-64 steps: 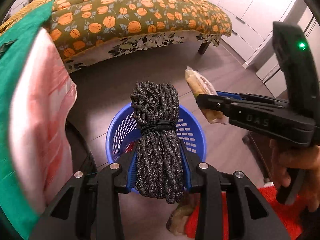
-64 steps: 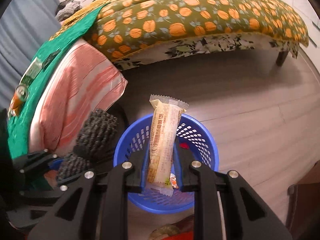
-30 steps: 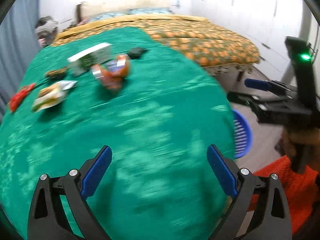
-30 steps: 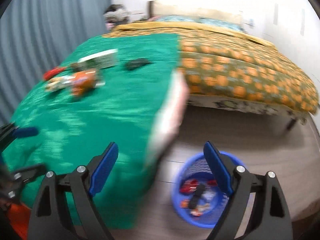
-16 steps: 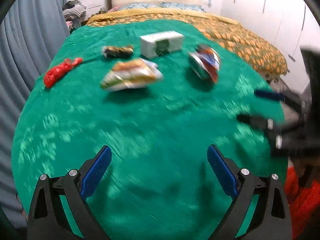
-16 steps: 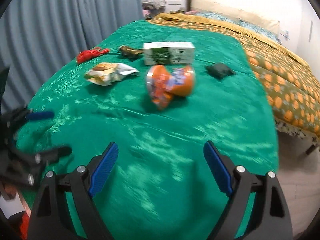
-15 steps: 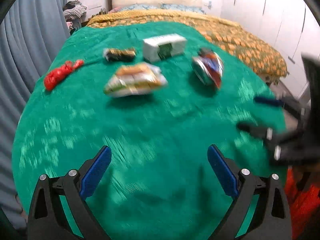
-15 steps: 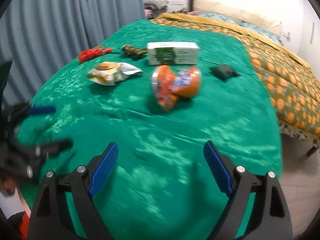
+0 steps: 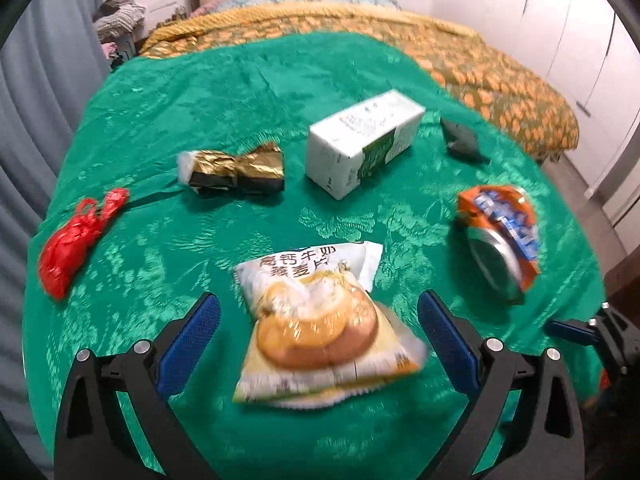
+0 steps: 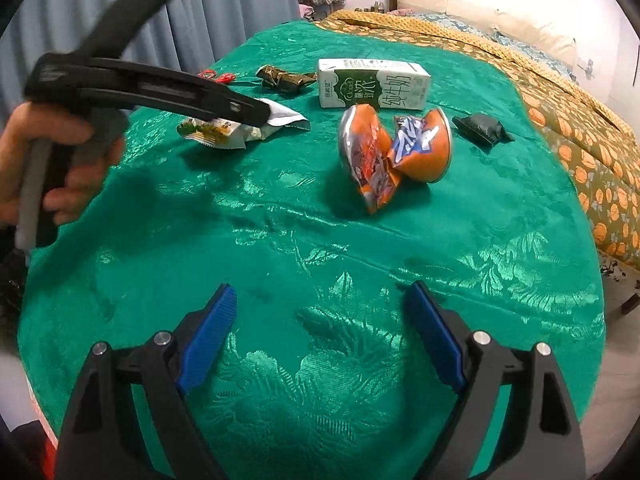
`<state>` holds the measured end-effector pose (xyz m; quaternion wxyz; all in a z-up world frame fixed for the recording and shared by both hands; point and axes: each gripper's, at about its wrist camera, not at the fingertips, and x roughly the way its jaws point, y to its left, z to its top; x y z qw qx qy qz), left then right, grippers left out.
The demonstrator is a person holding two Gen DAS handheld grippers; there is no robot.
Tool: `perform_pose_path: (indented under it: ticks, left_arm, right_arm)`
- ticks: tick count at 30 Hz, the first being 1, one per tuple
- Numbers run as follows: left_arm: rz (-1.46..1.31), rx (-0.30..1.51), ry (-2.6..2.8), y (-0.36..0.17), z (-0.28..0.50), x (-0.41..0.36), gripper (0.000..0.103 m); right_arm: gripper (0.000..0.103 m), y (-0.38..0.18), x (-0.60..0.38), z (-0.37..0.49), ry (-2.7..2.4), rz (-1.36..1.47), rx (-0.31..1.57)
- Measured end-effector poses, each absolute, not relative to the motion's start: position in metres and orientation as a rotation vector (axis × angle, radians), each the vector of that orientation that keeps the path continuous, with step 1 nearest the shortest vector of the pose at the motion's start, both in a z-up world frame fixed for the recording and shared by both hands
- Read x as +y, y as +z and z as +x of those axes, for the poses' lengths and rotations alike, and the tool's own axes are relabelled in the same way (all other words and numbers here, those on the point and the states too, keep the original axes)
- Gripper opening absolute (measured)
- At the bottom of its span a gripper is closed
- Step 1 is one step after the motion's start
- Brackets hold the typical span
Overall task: Collect trash
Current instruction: 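Return to the cloth and grasp the white-orange bread bag with the left tool, then grasp the crushed orange-blue can with the right tool while the left tool holds the bread bag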
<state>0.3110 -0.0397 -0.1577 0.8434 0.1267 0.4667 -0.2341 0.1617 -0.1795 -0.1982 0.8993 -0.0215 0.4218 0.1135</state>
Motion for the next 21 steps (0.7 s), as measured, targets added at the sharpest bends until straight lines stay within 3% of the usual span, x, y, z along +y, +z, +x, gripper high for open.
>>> perform_pose_path:
  ticks: [3,6,9,16,21]
  left_arm:
    - [0.292,0.991,-0.483,-0.166,0.313,-0.045,0.091]
    - [0.286,0.988,-0.459,-0.167,0.316,-0.045,0.066]
    - [0.265,0.97,-0.439,-0.163,0.312,-0.04,0.051]
    - [0.137,0.912,-0.384,-0.137,0.251,-0.006,0.049]
    - [0.099,0.897,-0.356,-0.146,0.192,0.016,0.049]
  right_arm:
    - [0.085,-0.198,-0.181,0.162,0.237,-0.035,0.873]
    - [0.085,-0.199,-0.181,0.163,0.234,-0.038,0.872]
    - [0.085,-0.198,-0.181,0.162,0.234,-0.035,0.871]
    - [0.084,-0.198,-0.183,0.161,0.224,-0.024,0.867]
    - [0.084,-0.198,-0.184,0.16,0.218,-0.023,0.864]
